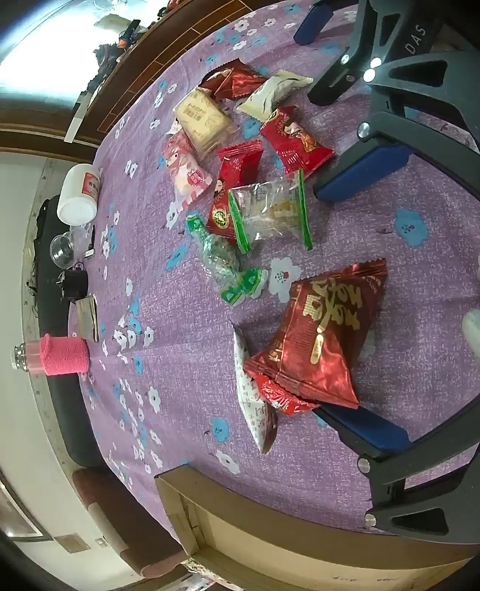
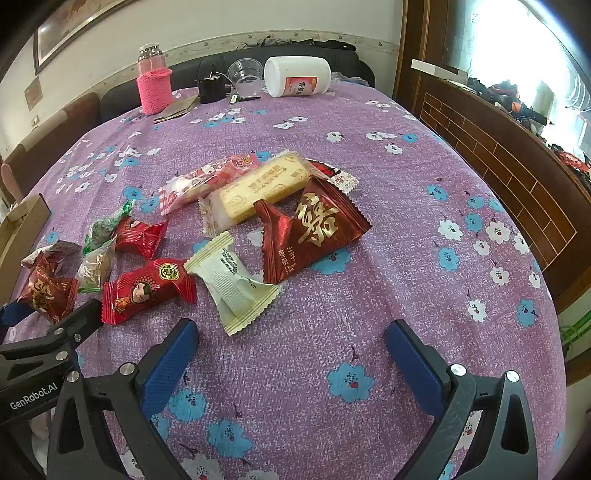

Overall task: Organize snacks
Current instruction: 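Grasp the red foil candy bag with the right gripper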

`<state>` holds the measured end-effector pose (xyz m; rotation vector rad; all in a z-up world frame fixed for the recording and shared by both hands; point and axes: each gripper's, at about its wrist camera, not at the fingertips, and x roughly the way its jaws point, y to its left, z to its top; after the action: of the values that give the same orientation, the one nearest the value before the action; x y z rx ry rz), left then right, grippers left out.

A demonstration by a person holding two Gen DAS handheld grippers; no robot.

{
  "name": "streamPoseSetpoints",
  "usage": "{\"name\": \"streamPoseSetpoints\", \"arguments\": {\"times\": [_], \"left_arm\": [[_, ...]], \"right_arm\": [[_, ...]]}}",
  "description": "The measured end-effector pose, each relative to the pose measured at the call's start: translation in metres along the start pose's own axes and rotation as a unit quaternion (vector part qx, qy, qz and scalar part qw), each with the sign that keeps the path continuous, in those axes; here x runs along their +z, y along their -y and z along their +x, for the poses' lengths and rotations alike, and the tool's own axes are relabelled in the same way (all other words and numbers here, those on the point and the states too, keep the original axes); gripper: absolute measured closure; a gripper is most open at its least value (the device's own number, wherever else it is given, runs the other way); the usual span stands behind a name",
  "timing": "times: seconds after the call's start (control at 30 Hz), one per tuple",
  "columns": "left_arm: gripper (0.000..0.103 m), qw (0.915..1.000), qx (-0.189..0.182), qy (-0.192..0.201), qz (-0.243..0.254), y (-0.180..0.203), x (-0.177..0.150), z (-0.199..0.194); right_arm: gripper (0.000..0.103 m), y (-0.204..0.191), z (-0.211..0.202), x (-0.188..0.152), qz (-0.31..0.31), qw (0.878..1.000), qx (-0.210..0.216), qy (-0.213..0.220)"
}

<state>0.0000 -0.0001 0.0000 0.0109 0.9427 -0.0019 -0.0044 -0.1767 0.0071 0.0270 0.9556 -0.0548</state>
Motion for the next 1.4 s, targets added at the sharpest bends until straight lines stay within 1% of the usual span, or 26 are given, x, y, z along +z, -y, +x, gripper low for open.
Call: {"name": "streamPoseSetpoints", "arguments": {"times": [0.17,0.3,0.4,0.47,0.53,0.67,0.83,0.93,1.0,1.07,1.1,1.2,1.23,1.3,1.33,1.37,1.4], "left_arm": [[0.0,1.0,-0.001,0.0,-0.001,0.0,0.0,0.0],[0.0,0.9999,0.003,-0.01,-0.009,-0.001,-0.003,-0.006],[0.0,0.9995,-0.012,-0.023,0.016,0.0,-0.011,-0.012],[0.0,0.999,-0.018,-0.03,0.026,-0.001,-0.013,-0.015],[0.0,0.9987,-0.023,-0.034,0.031,-0.004,-0.022,-0.019],[0.0,0.9988,-0.024,-0.022,0.036,-0.004,-0.036,-0.028],[0.0,0.999,-0.024,-0.018,0.032,-0.004,-0.042,-0.032],[0.0,0.9981,-0.032,-0.027,0.046,-0.003,-0.045,-0.035],[0.0,0.9967,-0.042,-0.039,0.059,-0.004,-0.047,-0.038],[0.0,0.9954,-0.057,-0.05,0.059,-0.01,-0.052,-0.044],[0.0,0.9953,-0.066,-0.049,0.051,-0.015,-0.055,-0.047],[0.0,0.9932,-0.109,-0.038,0.011,-0.034,-0.062,-0.057],[0.0,0.9914,-0.125,-0.038,-0.001,-0.04,-0.063,-0.059],[0.001,0.9891,-0.138,-0.052,-0.003,-0.045,-0.065,-0.062],[0.003,0.9865,-0.156,-0.051,-0.008,-0.05,-0.066,-0.069],[0.005,0.9844,-0.171,-0.041,-0.013,-0.053,-0.066,-0.077],[0.005,0.9832,-0.18,-0.027,-0.014,-0.057,-0.067,-0.087]], "right_arm": [[0.001,0.0,0.0,0.0,0.0,1.0,0.0,0.0],[0.001,0.0,0.0,0.0,0.0,1.0,0.0,0.0],[0.001,0.0,0.0,0.0,0.0,1.0,0.0,0.0],[0.001,0.0,0.0,0.0,0.0,1.0,0.0,0.0],[0.001,0.0,0.0,0.0,0.0,1.0,0.0,0.0],[0.001,0.0,0.0,0.0,0.0,1.0,0.0,0.0],[0.001,0.0,0.0,0.0,0.0,1.0,0.0,0.0],[0.001,0.0,0.001,0.0,0.0,1.0,0.0,0.0],[0.001,0.0,0.002,0.0,0.0,1.0,0.0,0.0],[0.001,-0.001,0.002,0.0,-0.002,1.0,0.002,-0.001],[0.001,-0.001,0.002,0.0,-0.006,1.0,0.005,-0.003],[0.001,0.005,-0.001,-0.001,-0.005,1.0,0.008,-0.02],[0.001,0.006,-0.002,-0.001,-0.003,0.999,0.006,-0.031],[0.001,0.007,-0.004,0.0,-0.001,0.998,0.003,-0.06],[0.001,0.007,-0.005,0.0,-0.006,0.997,0.005,-0.075],[0.001,0.008,-0.006,0.001,-0.011,0.996,0.007,-0.092],[0.001,0.01,-0.009,0.0,-0.008,0.995,-0.004,-0.104]]}}
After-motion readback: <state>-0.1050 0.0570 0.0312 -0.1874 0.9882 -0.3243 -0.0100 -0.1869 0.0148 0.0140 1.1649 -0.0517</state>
